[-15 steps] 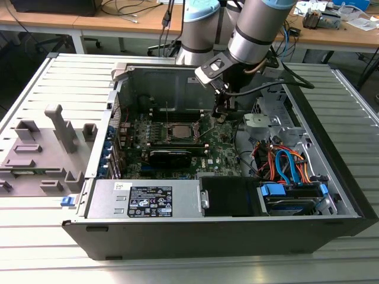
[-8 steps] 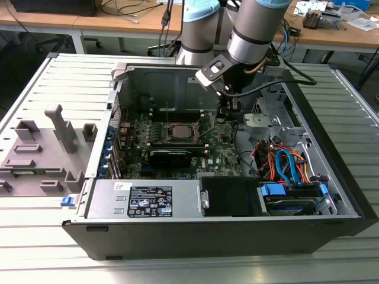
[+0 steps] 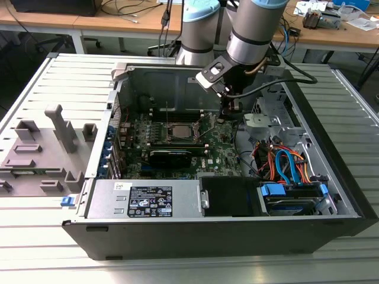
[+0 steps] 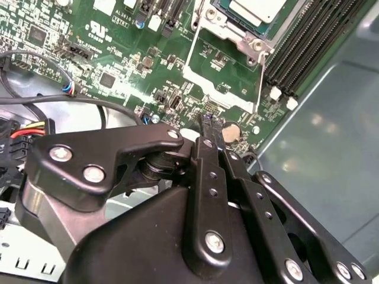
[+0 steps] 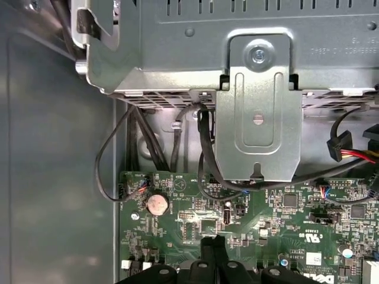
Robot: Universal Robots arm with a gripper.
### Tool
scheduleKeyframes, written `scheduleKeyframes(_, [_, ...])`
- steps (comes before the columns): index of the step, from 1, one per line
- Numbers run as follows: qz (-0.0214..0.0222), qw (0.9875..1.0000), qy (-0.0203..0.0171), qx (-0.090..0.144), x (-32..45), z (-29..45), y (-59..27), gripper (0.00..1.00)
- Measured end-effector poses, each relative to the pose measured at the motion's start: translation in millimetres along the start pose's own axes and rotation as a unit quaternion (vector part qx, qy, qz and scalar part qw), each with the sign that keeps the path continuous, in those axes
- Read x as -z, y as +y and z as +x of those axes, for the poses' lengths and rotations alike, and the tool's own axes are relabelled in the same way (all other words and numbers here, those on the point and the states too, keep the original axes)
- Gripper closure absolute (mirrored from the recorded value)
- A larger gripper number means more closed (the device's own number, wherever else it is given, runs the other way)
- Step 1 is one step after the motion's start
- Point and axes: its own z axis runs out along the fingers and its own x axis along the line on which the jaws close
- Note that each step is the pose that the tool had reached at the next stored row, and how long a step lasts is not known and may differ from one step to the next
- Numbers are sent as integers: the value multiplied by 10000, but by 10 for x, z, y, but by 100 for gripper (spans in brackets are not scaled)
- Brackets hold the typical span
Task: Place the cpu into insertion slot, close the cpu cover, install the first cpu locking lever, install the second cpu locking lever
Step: 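Close the cpu cover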
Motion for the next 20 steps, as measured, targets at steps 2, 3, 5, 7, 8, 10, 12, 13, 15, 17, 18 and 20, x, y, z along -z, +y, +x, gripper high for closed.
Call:
scheduleKeyframes(2, [0,10000,-5,0,-55,-4,3,89])
scheduleKeyframes(3, [0,10000,-6,0,-93,-6,5,89])
scheduleKeyframes(5, [0,10000,-6,-1,-120,-8,-23,89])
scheduleKeyframes(7, [-1,10000,-6,0,-132,-8,-74,89])
scheduleKeyframes(8, [-2,10000,-5,1,-138,-8,-102,89])
scheduleKeyframes(10, [1,10000,-8,36,-144,-7,-145,89])
scheduleKeyframes(12, [4,10000,-10,91,-149,-7,-177,89])
scheduleKeyframes(13, [6,9999,-11,117,-151,-7,-185,89])
scheduleKeyframes(15, [13,9998,-15,214,-154,-7,-201,89])
scheduleKeyframes(17, [17,9996,-16,285,-159,-7,-218,89])
scheduleKeyframes(18, [18,9996,-14,296,-162,-6,-237,89])
scheduleKeyframes(20, [16,9996,-11,298,-167,-7,-275,89])
